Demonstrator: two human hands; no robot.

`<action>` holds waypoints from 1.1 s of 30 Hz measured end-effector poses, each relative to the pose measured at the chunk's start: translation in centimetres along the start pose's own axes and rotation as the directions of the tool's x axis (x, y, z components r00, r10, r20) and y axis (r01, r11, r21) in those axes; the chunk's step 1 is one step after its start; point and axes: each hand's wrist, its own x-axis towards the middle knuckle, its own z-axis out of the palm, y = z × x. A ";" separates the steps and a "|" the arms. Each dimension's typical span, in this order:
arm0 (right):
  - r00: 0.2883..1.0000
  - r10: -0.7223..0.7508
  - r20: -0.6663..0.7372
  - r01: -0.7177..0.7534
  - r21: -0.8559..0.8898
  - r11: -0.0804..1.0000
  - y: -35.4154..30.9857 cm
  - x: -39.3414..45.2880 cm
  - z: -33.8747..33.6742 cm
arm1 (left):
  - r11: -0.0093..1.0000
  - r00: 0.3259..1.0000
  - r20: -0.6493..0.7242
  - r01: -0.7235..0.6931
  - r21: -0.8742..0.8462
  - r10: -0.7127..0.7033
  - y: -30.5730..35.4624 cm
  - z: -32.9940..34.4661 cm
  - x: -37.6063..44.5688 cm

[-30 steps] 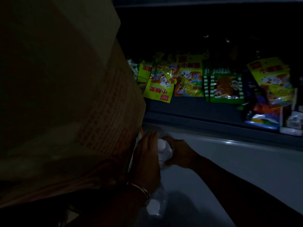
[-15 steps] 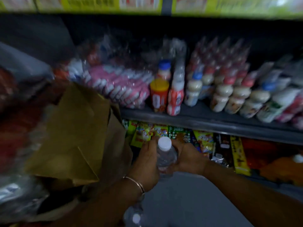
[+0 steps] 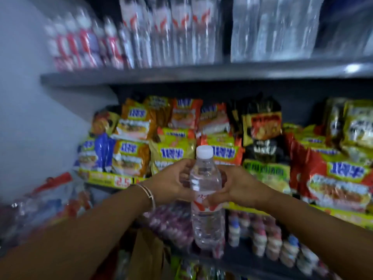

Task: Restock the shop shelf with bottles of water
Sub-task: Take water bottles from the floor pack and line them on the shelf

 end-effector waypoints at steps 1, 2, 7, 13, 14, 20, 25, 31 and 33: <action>1.000 -0.018 -0.023 0.018 -0.005 1.000 -2.4 0.9 -1.2 | 1.000 0.999 -0.021 -0.029 -0.006 0.029 2.3 -1.7 0.2; 0.998 -0.038 -0.050 0.038 0.003 0.999 -4.7 1.8 -2.3 | 0.998 0.997 -0.053 -0.059 -0.012 0.058 4.3 -3.5 0.3; 0.979 -0.127 -0.158 0.133 0.026 0.991 -15.3 6.5 -7.0 | 0.975 0.957 -0.214 -0.212 -0.062 0.195 13.1 -11.5 1.1; 0.926 -0.227 -0.300 0.235 -0.009 0.972 -24.9 13.4 -10.8 | 0.923 0.882 -0.368 -0.362 -0.127 0.295 19.5 -19.7 3.0; 0.920 -0.234 -0.314 0.245 -0.004 0.970 -26.1 14.5 -11.2 | 0.916 0.867 -0.391 -0.383 -0.124 0.309 19.9 -20.7 3.5; 0.885 -0.213 -0.414 0.223 -0.025 0.974 -29.7 22.3 -12.6 | 0.933 0.810 -0.476 -0.355 0.065 0.342 19.4 -25.5 7.1; 0.866 -0.171 -0.471 0.146 -0.089 0.985 -29.2 27.3 -12.9 | 0.942 0.779 -0.530 -0.281 0.185 0.336 17.4 -27.5 11.3; 0.841 -0.120 -0.528 0.069 -0.116 0.991 -27.4 31.1 -13.0 | 0.924 0.751 -0.560 -0.176 0.340 0.350 14.8 -27.8 15.1; 0.834 -0.101 -0.542 0.032 -0.136 0.990 -26.9 31.8 -12.9 | 0.921 0.750 -0.563 -0.159 0.356 0.348 14.4 -27.8 15.9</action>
